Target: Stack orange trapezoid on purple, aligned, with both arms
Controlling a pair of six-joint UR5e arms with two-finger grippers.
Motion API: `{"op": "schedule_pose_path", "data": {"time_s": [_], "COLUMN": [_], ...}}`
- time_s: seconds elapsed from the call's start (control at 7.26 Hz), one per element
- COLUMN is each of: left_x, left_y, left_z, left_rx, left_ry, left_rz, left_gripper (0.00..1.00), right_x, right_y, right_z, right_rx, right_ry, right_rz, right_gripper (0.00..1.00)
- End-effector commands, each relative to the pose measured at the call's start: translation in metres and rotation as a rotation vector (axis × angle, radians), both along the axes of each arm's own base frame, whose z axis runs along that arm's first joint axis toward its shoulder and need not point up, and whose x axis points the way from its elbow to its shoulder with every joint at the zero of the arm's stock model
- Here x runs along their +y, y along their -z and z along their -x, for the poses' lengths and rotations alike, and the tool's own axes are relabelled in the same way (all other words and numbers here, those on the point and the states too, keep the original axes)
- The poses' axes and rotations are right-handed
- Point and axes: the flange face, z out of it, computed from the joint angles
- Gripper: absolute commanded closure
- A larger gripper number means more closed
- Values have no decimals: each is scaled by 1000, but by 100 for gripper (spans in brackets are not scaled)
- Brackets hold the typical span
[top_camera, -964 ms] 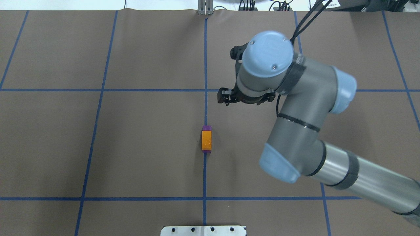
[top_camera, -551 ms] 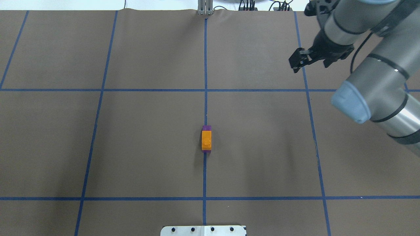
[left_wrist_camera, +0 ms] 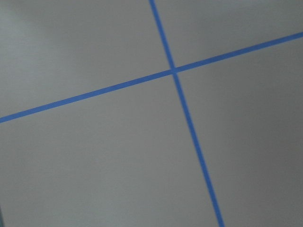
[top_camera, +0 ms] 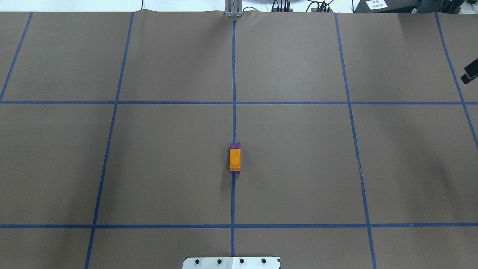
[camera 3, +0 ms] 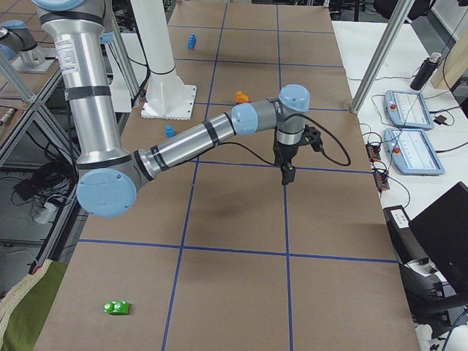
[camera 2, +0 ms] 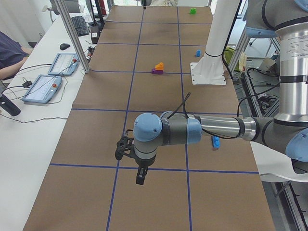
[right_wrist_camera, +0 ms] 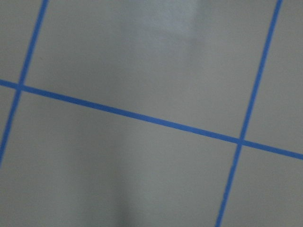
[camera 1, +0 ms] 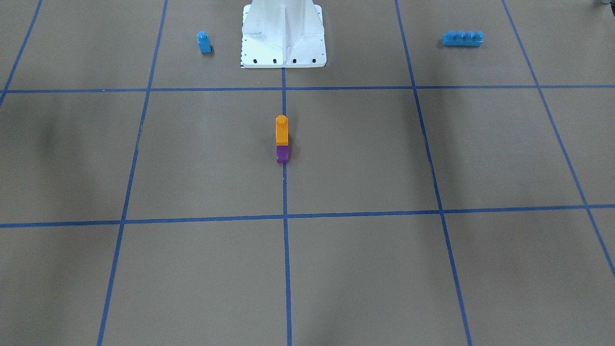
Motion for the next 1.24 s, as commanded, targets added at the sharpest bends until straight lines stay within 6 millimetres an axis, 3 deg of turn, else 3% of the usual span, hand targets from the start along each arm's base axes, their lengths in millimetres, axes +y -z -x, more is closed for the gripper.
{"op": "schedule_pose_path", "data": {"time_s": [0.0,0.14,0.28,0.41,0.55,1.1], "left_x": [-5,-6,-6,-5,-2,6], "left_y": [1,-1,-4,-8,-7,-10], "left_z": [-18,-27,-38,-41,-43,-43], "left_rx": [0,3,3,2,0,-7], "left_ry": [-26,-43,-69,-75,-88,-88], "left_rz": [6,2,-1,-12,-28,-18], "left_gripper": [0,0,0,0,0,0], "right_x": [67,101,123,139,151,149], "right_y": [-94,-124,-142,-155,-164,-165], "right_z": [-71,-86,-94,-106,-107,-106], "right_rx": [21,17,17,15,13,11], "right_ry": [34,17,-2,-34,-42,-45], "right_rz": [59,118,162,196,224,229], "right_gripper": [0,0,0,0,0,0]}}
